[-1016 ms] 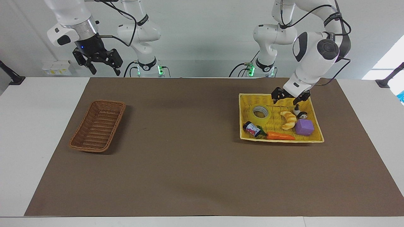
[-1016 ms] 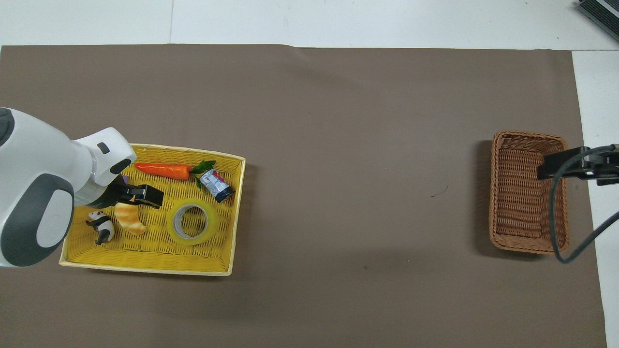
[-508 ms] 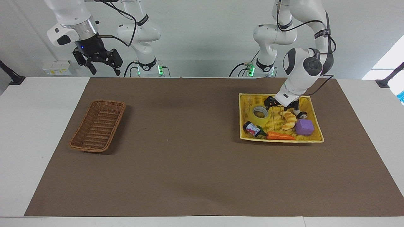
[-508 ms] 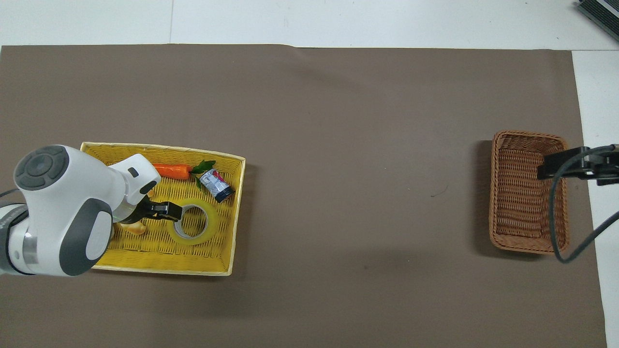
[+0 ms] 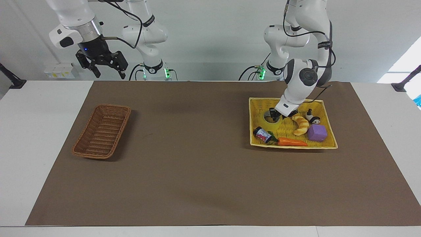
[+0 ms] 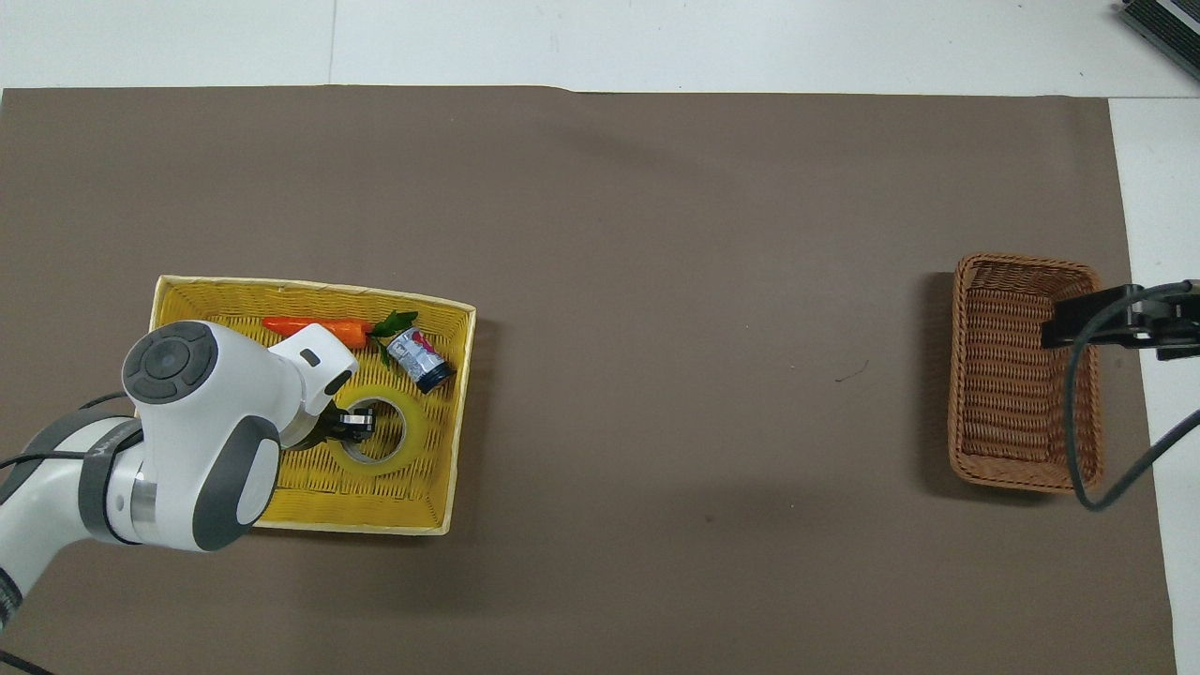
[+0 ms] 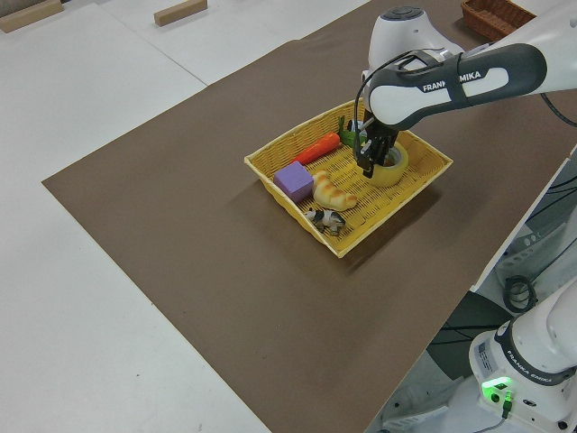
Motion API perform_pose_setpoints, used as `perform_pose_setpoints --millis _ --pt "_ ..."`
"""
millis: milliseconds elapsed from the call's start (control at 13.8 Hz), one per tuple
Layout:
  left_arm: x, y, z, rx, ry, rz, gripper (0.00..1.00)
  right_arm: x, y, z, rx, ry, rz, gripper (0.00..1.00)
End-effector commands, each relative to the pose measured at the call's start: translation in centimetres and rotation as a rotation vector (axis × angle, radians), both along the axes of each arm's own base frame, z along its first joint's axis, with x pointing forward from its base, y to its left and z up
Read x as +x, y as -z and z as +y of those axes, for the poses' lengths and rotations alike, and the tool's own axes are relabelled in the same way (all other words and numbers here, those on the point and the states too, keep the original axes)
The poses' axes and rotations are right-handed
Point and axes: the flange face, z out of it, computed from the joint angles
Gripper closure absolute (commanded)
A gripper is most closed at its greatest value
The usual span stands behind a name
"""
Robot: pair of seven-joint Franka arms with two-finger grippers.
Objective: Move tape to another basket
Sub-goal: 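Reach the left gripper into the yellow tray and grasp the tape roll, then lift the tape with the left gripper while the right gripper reaches toward it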
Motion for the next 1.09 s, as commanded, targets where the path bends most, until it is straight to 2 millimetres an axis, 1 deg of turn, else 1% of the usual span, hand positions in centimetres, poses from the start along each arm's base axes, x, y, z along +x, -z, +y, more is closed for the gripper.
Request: perform_pose_setpoints --millis 0,145,218,508,653,726,871,1016 --pt "-0.4 -0.1 0.1 -0.006 -0.011 -0.009 1.0 -0.6 0.0 -0.5 0.016 -0.022 -0.008 0.0" --pt "0.1 -0.5 0.0 -0.005 -0.001 0.002 1.0 -0.6 0.0 -0.5 0.016 -0.022 -0.008 0.0" --pt "0.5 -1.4 0.2 -0.004 -0.005 0.016 1.0 -0.6 0.0 -0.5 0.014 -0.022 -0.008 0.0" --pt "2.7 -6.5 1.0 -0.006 -0.025 0.047 1.0 -0.6 0.1 -0.4 0.022 -0.018 -0.006 0.0" --pt "3.5 -8.4 1.4 -0.01 -0.032 0.043 1.0 -0.6 0.1 -0.4 0.023 -0.018 -0.006 0.0" --pt "3.9 -9.6 1.4 -0.033 -0.046 0.035 1.0 -0.6 0.1 -0.2 0.026 -0.017 -0.009 0.0" --pt "5.0 -11.7 2.1 -0.099 -0.1 0.022 1.0 -0.6 0.2 0.5 0.051 -0.018 -0.007 0.0" --pt "5.8 -13.4 2.0 -0.138 -0.118 0.001 1.0 -0.3 1.0 1.4 0.095 -0.023 -0.017 0.0"
